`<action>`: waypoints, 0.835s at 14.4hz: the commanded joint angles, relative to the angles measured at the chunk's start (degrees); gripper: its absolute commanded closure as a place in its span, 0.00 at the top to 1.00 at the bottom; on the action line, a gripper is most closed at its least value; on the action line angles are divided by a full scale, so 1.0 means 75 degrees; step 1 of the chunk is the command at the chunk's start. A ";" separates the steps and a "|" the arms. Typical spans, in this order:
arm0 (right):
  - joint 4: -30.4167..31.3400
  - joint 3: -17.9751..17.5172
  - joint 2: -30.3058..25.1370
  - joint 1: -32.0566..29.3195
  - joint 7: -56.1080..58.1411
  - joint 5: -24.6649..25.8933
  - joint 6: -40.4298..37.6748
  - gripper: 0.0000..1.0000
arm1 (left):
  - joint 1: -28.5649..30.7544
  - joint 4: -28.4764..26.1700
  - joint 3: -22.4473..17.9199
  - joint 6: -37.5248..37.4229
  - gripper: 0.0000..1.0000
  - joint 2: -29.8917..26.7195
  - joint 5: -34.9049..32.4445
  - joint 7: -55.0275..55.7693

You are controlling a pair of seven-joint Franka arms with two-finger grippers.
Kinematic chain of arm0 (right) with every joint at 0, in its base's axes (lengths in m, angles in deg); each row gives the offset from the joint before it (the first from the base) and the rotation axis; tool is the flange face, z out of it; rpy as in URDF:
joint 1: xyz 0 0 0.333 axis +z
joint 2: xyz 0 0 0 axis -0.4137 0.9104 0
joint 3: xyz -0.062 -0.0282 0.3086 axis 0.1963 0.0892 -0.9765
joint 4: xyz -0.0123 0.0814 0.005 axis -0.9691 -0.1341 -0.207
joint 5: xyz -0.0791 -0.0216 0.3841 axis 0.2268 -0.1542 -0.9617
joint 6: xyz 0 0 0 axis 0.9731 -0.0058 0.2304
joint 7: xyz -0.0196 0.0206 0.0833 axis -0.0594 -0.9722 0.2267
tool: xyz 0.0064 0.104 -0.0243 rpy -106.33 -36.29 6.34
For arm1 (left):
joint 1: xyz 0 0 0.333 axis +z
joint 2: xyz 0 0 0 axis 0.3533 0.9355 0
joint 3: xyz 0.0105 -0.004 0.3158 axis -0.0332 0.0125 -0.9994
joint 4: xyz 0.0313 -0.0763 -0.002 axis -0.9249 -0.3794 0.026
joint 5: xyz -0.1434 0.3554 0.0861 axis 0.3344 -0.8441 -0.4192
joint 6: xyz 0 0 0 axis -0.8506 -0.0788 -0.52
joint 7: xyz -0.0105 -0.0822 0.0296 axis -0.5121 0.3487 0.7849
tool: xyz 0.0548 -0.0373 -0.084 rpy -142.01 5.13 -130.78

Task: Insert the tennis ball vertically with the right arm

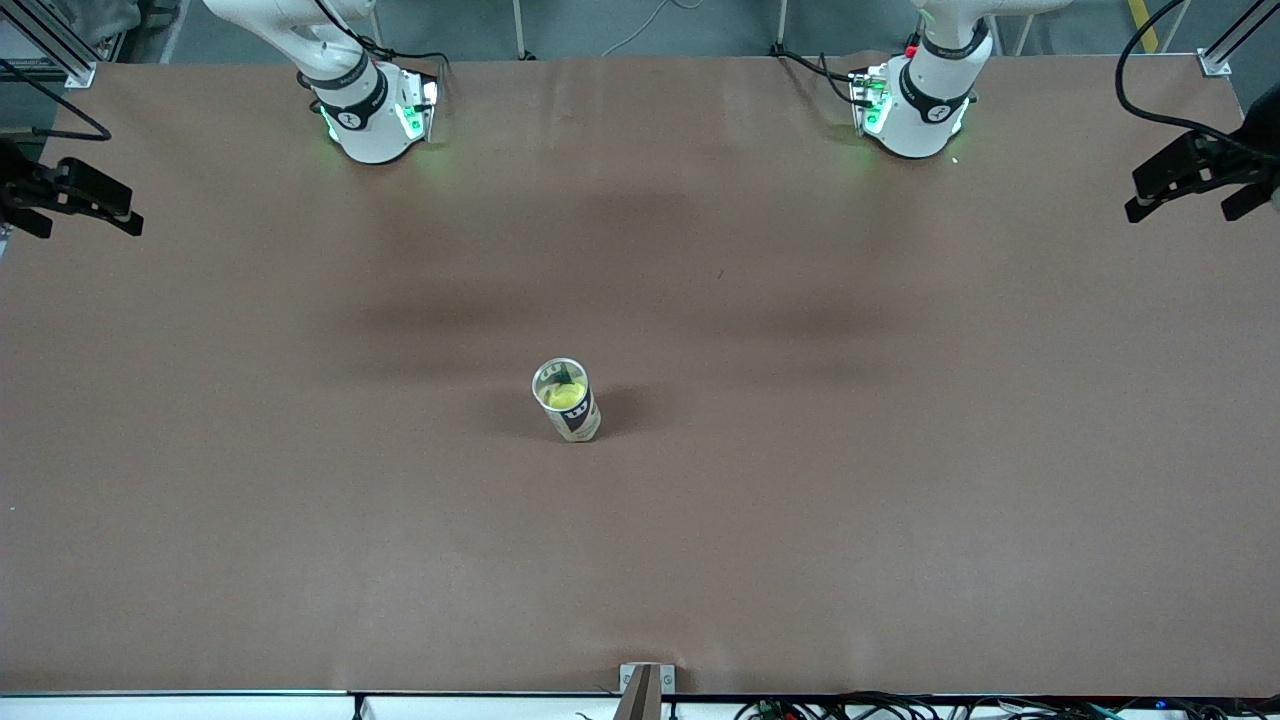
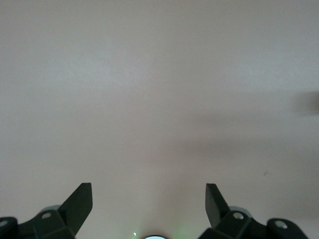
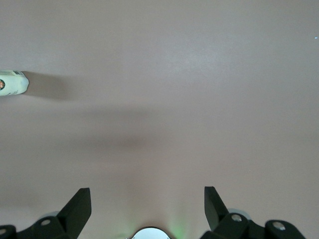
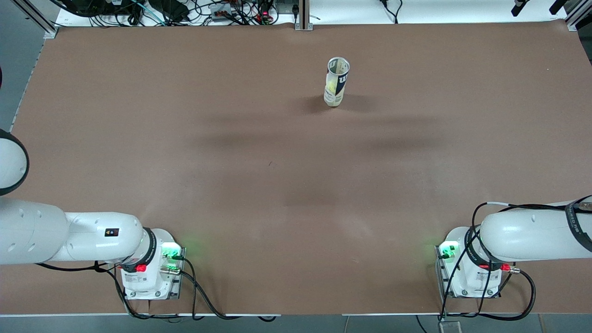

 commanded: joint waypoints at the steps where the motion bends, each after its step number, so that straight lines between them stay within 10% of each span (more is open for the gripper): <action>1: 0.0332 -0.0158 -0.0404 -0.0170 0.0039 0.0134 0.0153 1.00 | 0.0134 -0.0553 0.0176 0.0075 1.00 -0.0462 -0.0052 0.0107; 12: 0.0273 -0.0252 -0.0510 -0.0158 0.0110 0.0134 -0.0152 1.00 | 0.0028 -0.0907 0.0199 0.0310 1.00 -0.0523 -0.0356 -0.0127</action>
